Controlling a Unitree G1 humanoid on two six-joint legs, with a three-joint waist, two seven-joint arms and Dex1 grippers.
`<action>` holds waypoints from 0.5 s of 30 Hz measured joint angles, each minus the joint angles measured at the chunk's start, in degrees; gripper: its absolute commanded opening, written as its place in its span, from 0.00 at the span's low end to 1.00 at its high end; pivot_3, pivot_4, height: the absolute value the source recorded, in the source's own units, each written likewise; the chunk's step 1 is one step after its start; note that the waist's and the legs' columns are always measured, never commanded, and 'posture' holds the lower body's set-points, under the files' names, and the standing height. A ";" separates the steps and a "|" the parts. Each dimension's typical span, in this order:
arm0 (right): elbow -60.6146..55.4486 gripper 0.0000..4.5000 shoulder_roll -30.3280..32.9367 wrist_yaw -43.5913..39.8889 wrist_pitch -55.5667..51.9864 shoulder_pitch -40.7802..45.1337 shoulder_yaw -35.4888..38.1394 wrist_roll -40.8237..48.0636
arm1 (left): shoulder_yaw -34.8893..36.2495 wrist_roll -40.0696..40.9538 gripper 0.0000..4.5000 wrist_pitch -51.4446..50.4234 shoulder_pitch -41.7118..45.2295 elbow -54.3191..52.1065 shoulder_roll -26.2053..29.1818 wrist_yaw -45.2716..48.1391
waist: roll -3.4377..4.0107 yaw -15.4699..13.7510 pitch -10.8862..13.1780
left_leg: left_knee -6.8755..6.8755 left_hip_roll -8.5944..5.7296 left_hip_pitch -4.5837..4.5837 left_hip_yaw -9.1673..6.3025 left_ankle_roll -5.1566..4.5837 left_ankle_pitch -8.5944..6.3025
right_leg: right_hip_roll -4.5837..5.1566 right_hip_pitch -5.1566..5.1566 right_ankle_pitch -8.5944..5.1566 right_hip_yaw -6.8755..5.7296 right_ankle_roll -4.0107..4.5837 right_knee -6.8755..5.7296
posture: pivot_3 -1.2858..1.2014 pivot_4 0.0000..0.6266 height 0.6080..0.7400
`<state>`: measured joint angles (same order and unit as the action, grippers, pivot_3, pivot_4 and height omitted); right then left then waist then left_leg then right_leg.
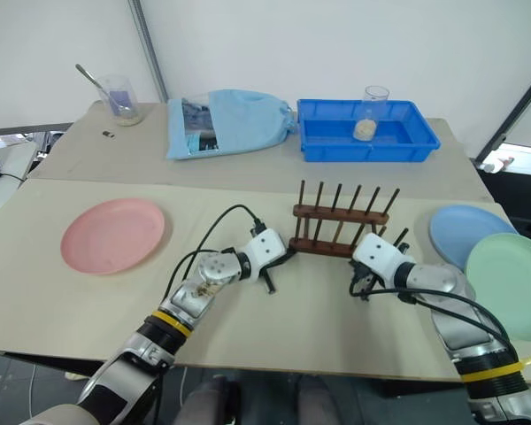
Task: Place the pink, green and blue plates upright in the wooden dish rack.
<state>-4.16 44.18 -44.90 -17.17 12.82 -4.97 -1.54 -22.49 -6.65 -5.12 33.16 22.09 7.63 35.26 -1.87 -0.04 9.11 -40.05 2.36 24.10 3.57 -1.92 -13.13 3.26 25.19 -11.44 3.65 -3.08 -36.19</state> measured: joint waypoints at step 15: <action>4.89 0.01 0.02 0.16 2.42 2.47 0.06 -1.74 | 0.33 0.01 0.00 -0.02 0.00 0.13 -0.24 -0.24 | 0.00 0.02 0.00 | 0.00 -0.02 0.02 0.00 0.00 0.00 | 0.01 0.01 0.02 0.00 -0.01 0.00 | 0.52 0.24 0.67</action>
<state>0.72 44.19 -44.74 -14.75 15.29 -4.91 -3.28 -22.17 -6.65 -5.14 33.16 22.23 7.39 35.01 -1.87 -0.02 9.11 -40.05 2.34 24.12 3.57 -1.92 -13.13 3.27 25.20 -11.43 3.65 -3.09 -36.18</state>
